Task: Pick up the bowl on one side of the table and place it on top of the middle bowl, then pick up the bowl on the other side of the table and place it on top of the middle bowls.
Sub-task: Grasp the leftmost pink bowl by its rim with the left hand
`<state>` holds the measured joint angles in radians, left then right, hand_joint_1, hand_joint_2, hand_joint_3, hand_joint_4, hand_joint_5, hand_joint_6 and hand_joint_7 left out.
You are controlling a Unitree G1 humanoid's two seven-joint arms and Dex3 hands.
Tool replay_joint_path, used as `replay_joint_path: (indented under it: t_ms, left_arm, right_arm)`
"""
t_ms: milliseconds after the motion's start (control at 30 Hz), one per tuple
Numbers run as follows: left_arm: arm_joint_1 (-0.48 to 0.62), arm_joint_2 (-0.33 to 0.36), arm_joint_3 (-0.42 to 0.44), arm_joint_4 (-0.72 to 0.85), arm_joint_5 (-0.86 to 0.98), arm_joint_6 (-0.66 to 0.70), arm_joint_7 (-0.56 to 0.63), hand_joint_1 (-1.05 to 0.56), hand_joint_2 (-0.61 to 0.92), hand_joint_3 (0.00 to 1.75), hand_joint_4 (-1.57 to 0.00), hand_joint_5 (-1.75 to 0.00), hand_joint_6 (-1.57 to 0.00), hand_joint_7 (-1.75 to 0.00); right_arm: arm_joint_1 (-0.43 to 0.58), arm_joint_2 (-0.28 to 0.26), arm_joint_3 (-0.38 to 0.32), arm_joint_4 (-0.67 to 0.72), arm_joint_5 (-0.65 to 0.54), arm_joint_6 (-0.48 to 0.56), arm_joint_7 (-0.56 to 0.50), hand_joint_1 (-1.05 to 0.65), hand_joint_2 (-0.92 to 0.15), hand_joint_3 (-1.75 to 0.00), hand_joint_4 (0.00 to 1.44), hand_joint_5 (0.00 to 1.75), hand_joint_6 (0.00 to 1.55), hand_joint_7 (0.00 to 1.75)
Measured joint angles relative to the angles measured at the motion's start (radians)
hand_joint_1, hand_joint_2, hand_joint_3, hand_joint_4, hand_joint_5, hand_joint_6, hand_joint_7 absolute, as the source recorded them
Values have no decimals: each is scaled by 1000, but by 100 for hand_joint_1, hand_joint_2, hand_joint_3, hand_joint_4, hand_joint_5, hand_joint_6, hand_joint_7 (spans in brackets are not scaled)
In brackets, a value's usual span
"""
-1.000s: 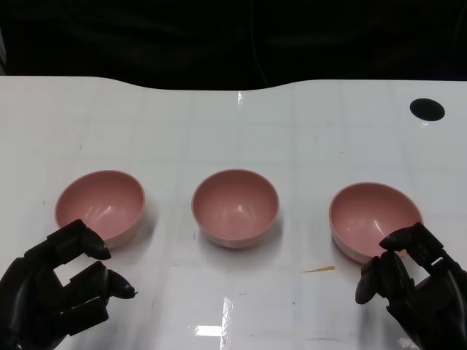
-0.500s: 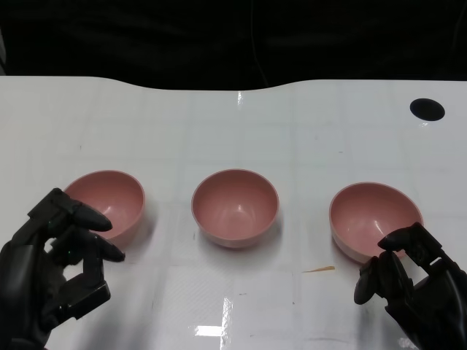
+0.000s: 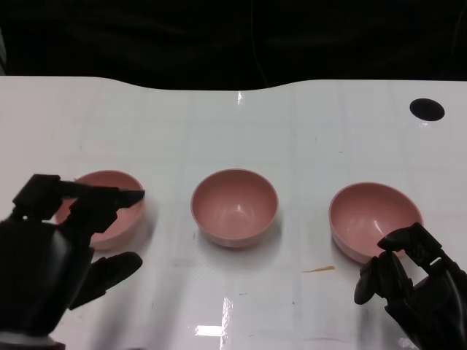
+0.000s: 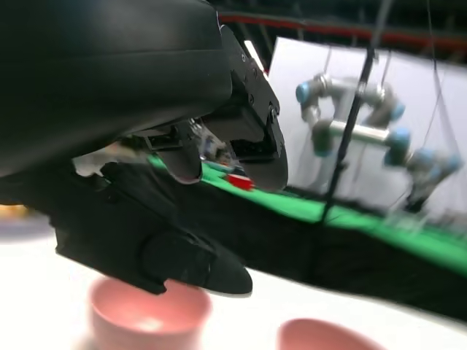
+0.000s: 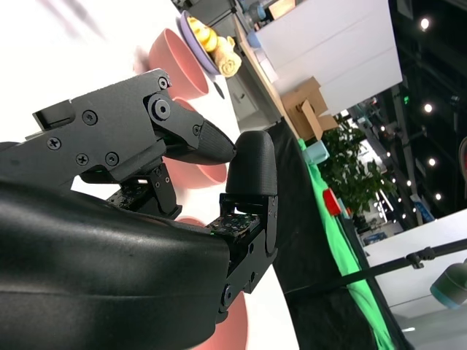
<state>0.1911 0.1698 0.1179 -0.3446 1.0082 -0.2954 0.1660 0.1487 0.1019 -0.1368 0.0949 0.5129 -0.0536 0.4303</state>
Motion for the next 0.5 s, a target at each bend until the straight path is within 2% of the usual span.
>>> replay_joint_path:
  t_ms: [67,167,300,500]
  left_arm:
    - [-26,34,-19,-26,50,75,-98,-99,83,0,-46,-19,-64,-1]
    - [-71,82,-52,-22,89,153,-199,-99,81,1,-52,-11,-65,0]
    - [-118,125,-90,11,96,198,-213,-100,83,1,-53,-7,-64,0]
    - [-189,183,-155,163,90,238,-212,-96,85,1,-53,-3,-62,0]
  right_arm:
    - [0,0,4,0,-3,1,0,-3,-74,-91,76,175,55,168]
    - [0,4,9,0,-7,0,0,-4,-72,-92,76,175,55,168]
    - [0,13,13,-1,-9,-1,-2,-3,-72,-94,76,175,55,167]
    - [1,18,14,-1,-17,-10,-5,-4,-72,-93,76,175,55,168]
